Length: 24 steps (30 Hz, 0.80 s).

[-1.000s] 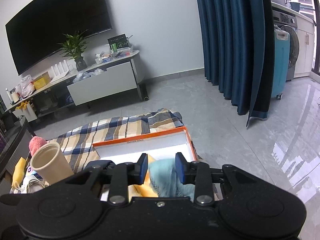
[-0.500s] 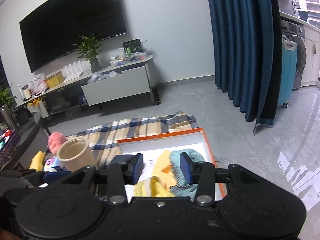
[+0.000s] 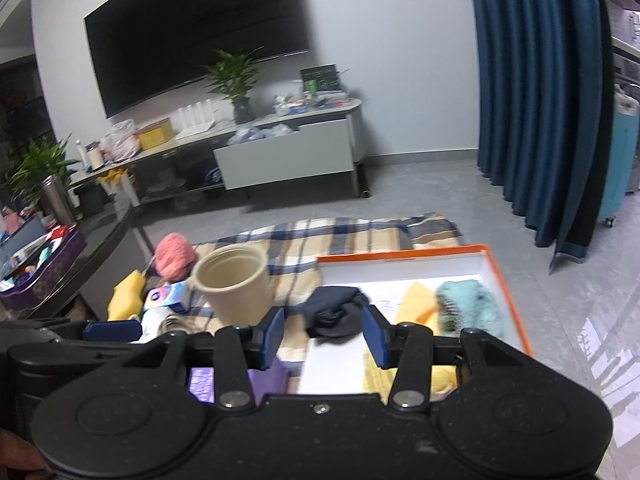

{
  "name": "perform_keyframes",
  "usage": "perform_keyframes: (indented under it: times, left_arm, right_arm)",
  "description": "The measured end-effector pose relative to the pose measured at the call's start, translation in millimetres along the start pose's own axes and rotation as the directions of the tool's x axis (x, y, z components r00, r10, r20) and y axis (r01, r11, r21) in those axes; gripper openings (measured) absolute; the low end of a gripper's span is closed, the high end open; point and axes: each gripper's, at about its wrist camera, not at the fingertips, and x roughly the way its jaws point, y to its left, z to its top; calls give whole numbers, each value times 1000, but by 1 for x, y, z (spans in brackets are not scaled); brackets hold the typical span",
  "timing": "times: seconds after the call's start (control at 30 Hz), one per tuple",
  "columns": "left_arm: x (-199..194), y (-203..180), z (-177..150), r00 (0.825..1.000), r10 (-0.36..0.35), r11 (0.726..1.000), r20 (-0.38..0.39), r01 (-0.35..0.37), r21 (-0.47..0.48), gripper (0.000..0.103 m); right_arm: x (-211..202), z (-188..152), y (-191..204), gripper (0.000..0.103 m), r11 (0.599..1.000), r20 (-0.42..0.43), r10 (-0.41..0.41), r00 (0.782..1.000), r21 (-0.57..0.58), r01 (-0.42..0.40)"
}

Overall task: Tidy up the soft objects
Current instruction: 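Move both tools back toward the remaining items on the blanket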

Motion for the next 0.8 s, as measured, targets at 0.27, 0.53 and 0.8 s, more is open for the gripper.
perform_keyframes:
  times: [0.27, 0.53, 0.8]
  left_arm:
    - [-7, 31, -7, 999, 45, 998, 9, -45, -44, 83]
    - [-15, 58, -12, 996, 86, 993, 13, -85, -83, 83]
    - [-22, 81, -17, 993, 115, 987, 15, -113, -116, 83]
  right_arm:
    - [10, -5, 34, 54, 998, -22, 53, 998, -39, -54]
    - [22, -10, 66, 54, 991, -57, 103, 993, -78, -108]
    - [32, -14, 92, 54, 983, -80, 139, 987, -107, -147]
